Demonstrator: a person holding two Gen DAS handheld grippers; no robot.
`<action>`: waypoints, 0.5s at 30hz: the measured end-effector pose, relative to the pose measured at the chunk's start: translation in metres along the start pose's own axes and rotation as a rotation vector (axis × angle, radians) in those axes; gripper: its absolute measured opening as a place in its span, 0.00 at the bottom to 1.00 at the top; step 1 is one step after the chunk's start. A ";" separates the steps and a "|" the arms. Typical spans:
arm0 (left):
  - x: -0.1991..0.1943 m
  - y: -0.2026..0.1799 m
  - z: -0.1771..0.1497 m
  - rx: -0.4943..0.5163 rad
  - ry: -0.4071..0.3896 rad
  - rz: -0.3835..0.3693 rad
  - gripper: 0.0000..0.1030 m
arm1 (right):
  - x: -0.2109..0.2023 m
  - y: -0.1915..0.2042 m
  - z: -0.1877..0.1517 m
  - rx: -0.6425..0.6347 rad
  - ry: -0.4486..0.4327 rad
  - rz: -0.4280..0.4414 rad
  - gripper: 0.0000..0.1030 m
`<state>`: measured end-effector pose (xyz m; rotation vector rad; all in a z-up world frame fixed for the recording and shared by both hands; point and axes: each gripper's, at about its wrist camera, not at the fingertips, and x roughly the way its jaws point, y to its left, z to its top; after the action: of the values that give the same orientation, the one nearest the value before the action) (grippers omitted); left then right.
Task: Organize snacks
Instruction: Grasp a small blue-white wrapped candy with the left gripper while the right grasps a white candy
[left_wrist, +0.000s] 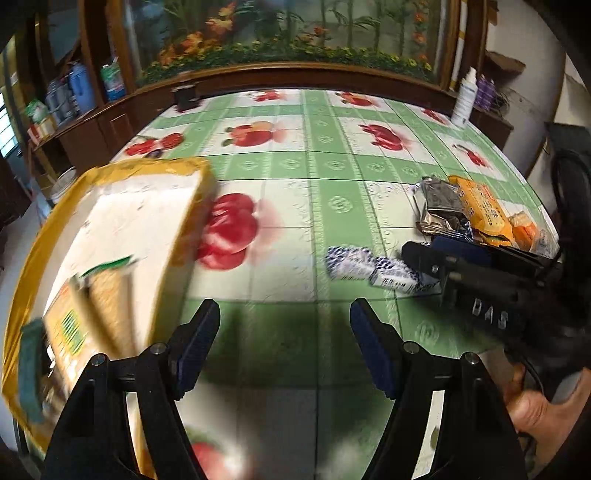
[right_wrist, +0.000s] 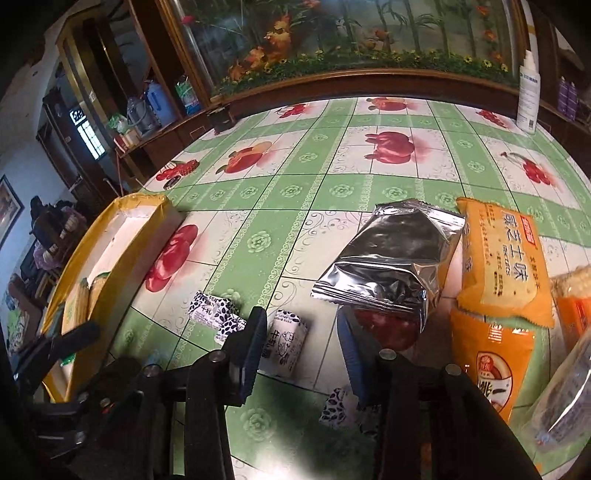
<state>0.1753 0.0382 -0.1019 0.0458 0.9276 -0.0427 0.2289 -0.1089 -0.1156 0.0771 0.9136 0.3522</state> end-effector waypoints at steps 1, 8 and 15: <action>0.006 -0.004 0.004 0.009 0.012 -0.011 0.71 | 0.001 0.002 0.000 -0.015 0.000 -0.009 0.39; 0.029 -0.006 0.021 -0.062 0.045 -0.093 0.71 | -0.001 -0.002 -0.003 -0.054 0.002 -0.027 0.14; 0.038 -0.017 0.025 -0.076 0.019 -0.104 0.71 | -0.013 -0.015 -0.012 -0.011 -0.001 0.015 0.14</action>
<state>0.2165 0.0190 -0.1177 -0.0726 0.9492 -0.1039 0.2164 -0.1280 -0.1164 0.0745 0.9104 0.3708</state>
